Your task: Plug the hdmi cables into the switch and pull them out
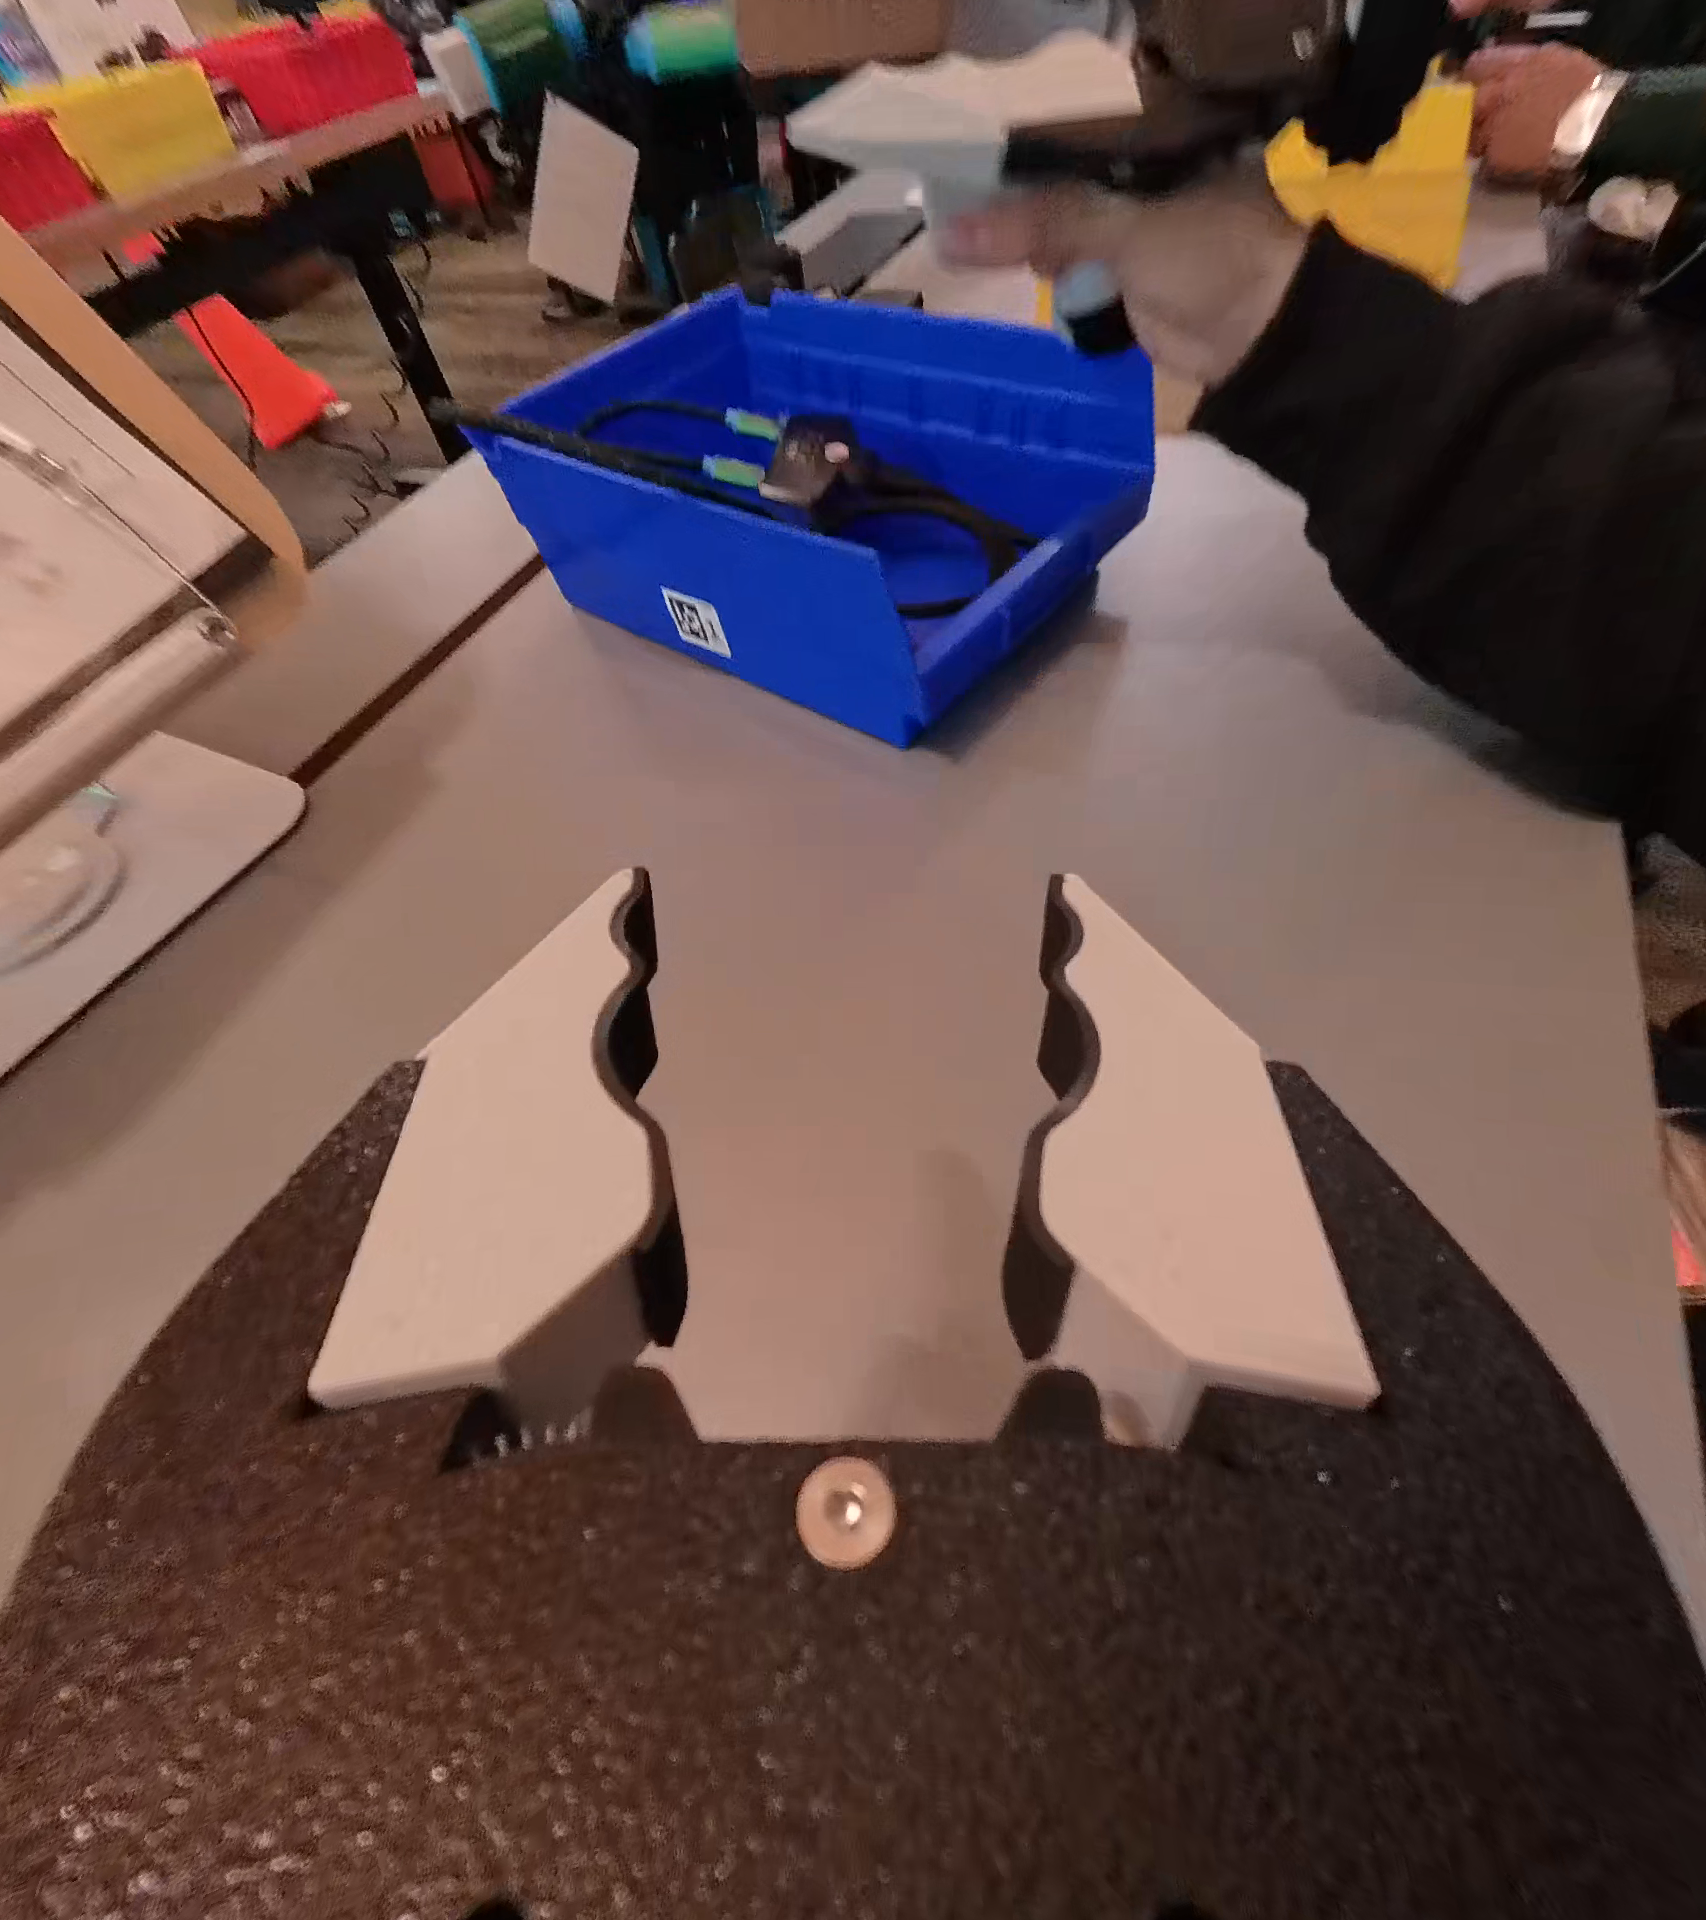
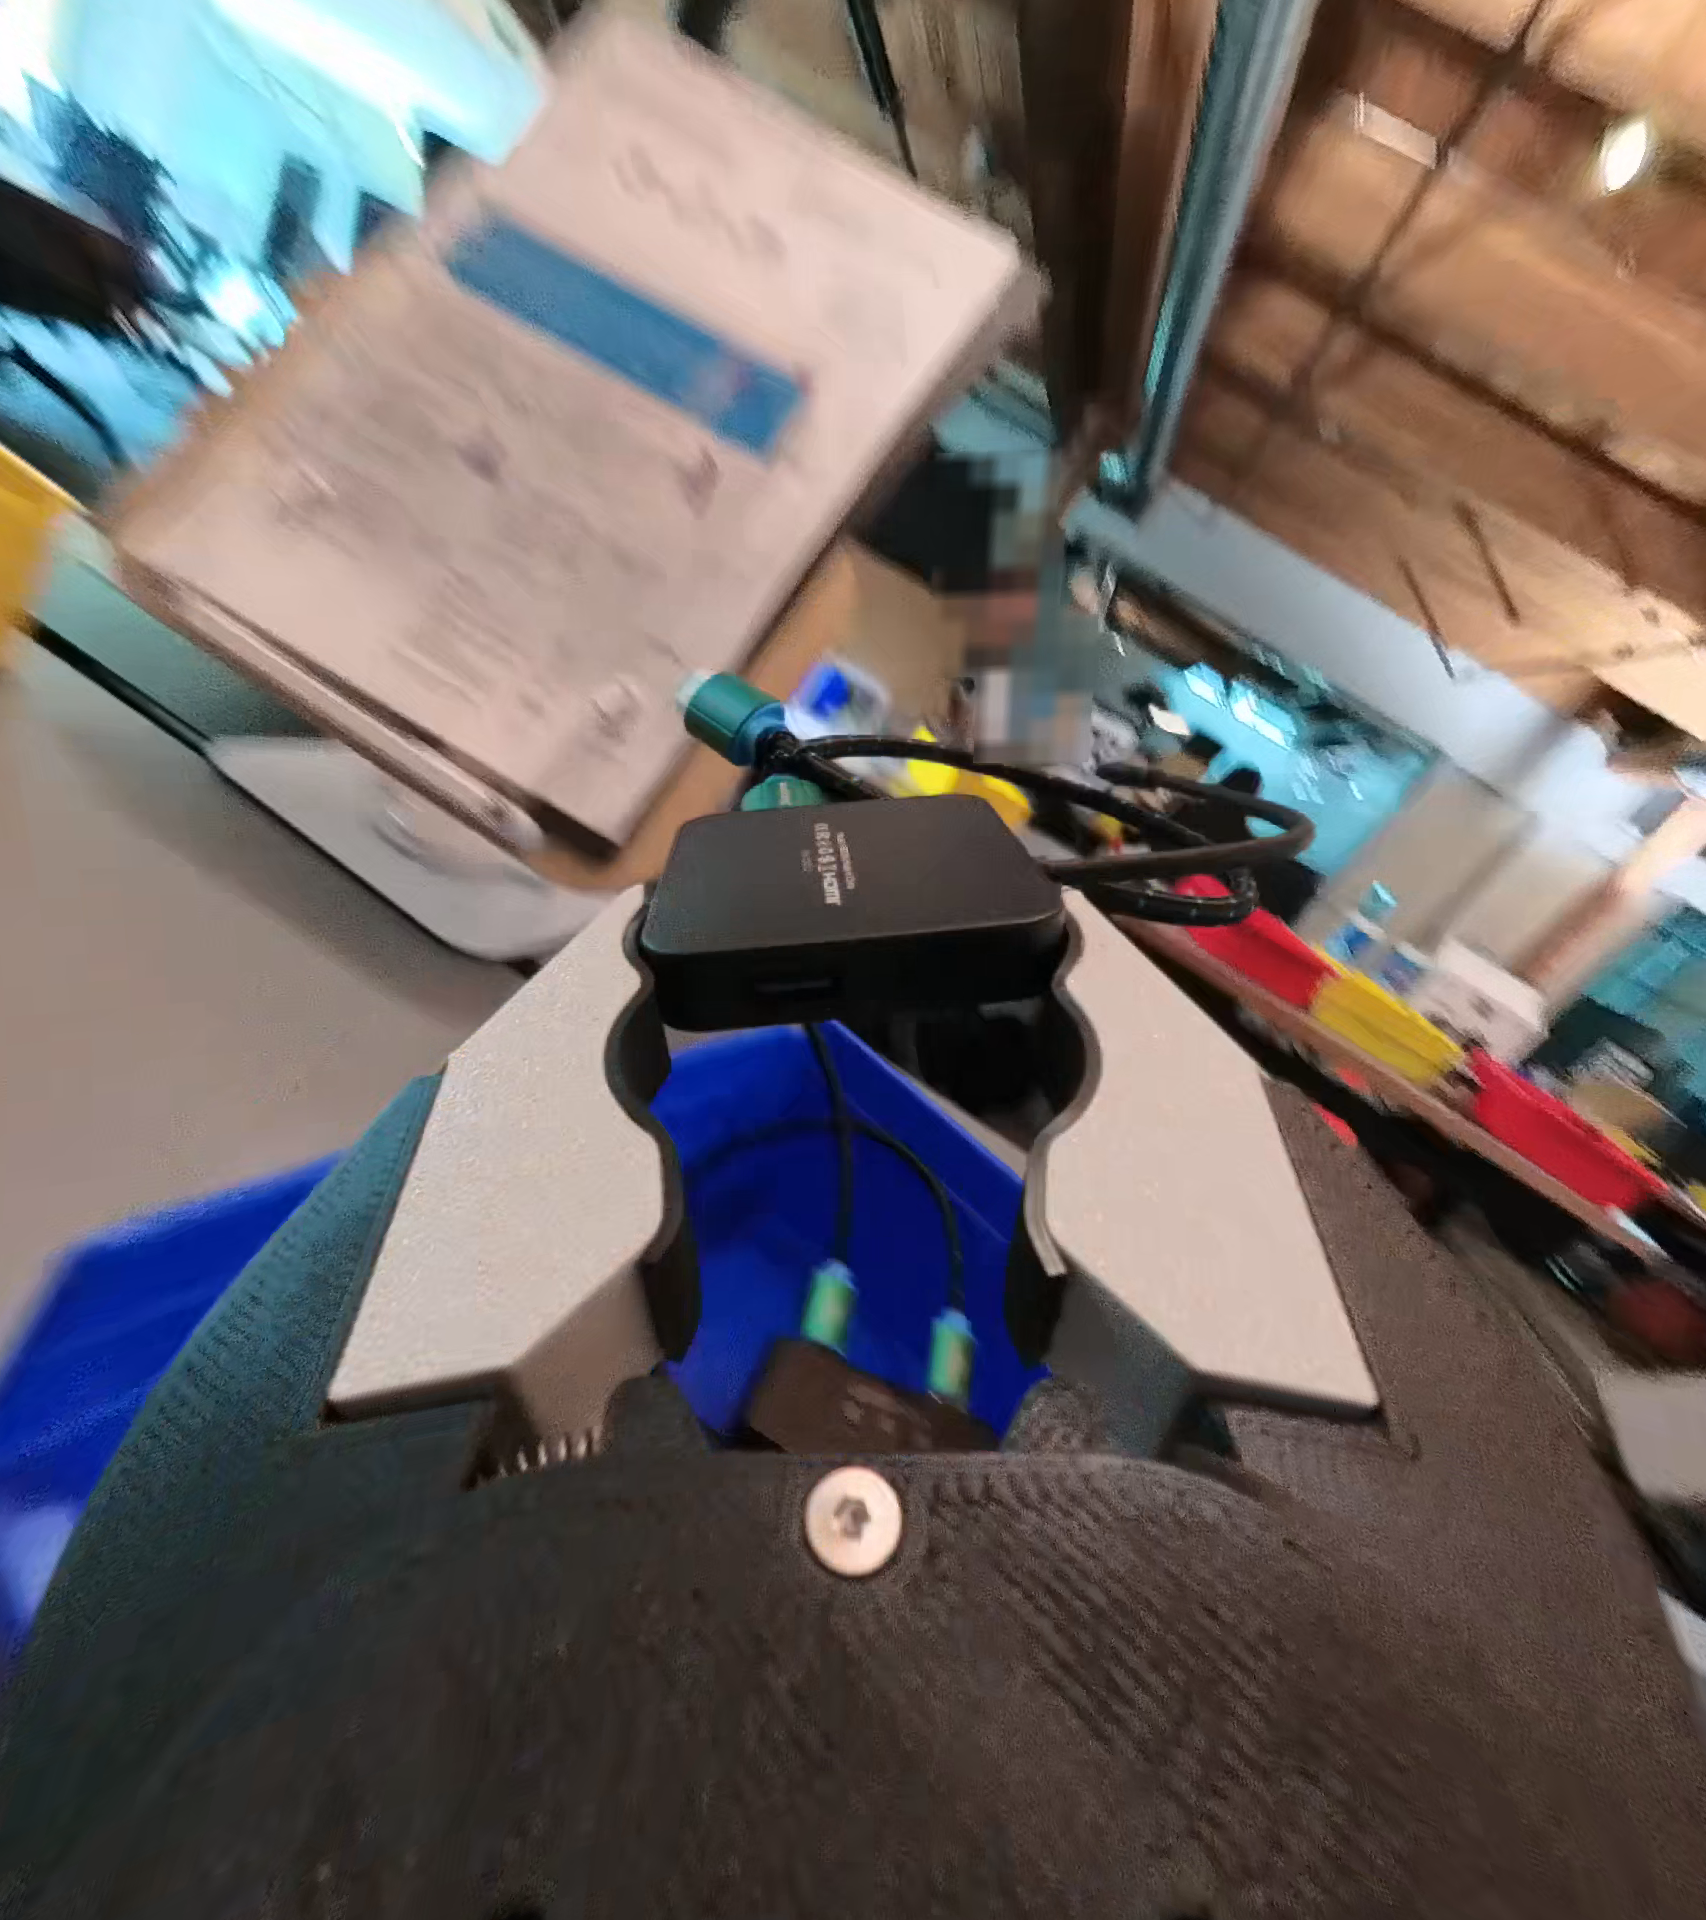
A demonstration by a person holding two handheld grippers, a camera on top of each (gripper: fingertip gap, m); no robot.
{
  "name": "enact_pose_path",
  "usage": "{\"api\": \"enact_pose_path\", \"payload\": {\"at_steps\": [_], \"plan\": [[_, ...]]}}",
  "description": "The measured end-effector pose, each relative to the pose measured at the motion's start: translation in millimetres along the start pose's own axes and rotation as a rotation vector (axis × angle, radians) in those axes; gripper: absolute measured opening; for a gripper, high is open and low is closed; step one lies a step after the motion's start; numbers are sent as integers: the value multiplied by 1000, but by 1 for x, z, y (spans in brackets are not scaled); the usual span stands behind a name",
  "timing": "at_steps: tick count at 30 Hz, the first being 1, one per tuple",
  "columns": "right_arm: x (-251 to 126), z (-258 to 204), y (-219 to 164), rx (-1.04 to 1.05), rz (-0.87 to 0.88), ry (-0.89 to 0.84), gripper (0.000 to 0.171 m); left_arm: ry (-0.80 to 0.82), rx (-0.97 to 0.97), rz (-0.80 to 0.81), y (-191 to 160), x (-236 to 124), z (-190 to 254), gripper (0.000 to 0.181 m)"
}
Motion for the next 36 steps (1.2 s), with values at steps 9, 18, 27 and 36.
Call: {"api": "enact_pose_path", "payload": {"at_steps": [9, 18, 27, 36], "plan": [[38, -8, -62, -73, -466, 357, 71, -137, -49, 56, 21, 79, -33, 68], [-12, -19, -115, 50, -961, 510, 71, -236, -149, 161, 71, 144, -59, 66], [-18, -1, -109, 183, -799, 493, 69, -123, -273, 118, 54, 150, -42, 67], [-41, 50, -108, 229, -714, 311, 62, 34, -343, 25, 67, 191, -31, 78]]}}
Point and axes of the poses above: each gripper's, where its closed fingertips meet, x out along the fingers, y out of its top, z = x × y across the jaws, the point moved 3 cm from there along -x, back along the fingers, and after that the axes turned 3 degrees about -x, right-handed, at the moved point
